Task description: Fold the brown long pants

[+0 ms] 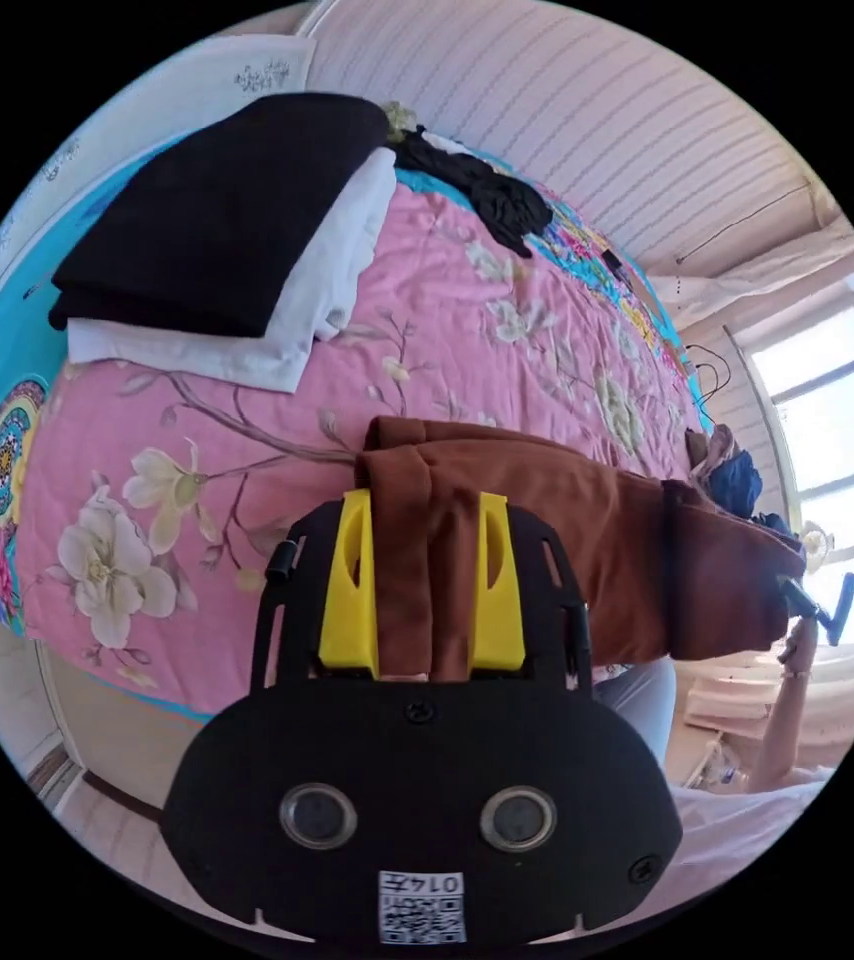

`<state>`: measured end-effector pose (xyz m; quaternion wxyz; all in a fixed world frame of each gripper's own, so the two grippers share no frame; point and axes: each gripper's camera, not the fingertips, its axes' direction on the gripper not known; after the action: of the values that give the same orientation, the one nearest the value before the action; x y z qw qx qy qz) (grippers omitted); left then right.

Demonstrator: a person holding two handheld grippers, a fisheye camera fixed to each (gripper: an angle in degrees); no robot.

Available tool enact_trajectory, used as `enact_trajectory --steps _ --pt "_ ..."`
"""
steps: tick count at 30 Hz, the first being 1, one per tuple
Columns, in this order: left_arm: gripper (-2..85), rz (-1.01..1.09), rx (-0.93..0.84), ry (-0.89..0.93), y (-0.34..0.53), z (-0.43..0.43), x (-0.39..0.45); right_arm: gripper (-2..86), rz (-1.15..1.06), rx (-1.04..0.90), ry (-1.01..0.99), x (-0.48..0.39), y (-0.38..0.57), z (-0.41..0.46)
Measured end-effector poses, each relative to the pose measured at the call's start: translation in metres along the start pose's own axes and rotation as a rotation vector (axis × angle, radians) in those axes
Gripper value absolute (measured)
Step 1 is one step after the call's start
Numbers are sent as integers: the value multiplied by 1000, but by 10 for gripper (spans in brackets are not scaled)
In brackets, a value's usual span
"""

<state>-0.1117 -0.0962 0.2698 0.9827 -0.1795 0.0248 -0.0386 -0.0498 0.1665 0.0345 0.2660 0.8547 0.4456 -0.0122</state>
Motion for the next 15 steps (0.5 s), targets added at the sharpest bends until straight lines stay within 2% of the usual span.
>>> enact_trajectory --steps 3,5,7,10,12,15 --pt "32 73 4 -20 15 -3 -4 43 218 130 228 33 -21 -53" --pt "7 155 99 54 41 -27 -1 44 184 205 207 21 -40 -72" --pt "-1 283 159 156 70 -49 8 50 59 249 151 -15 -70 -72" --pt "-7 471 143 263 126 -72 21 82 -245 150 -110 -103 -132 -27" --pt "-8 489 130 224 162 -75 19 121 -475 -22 -272 -194 -177 27" --pt "-8 364 79 183 204 -67 -4 155 -677 -152 -330 -306 -216 84"
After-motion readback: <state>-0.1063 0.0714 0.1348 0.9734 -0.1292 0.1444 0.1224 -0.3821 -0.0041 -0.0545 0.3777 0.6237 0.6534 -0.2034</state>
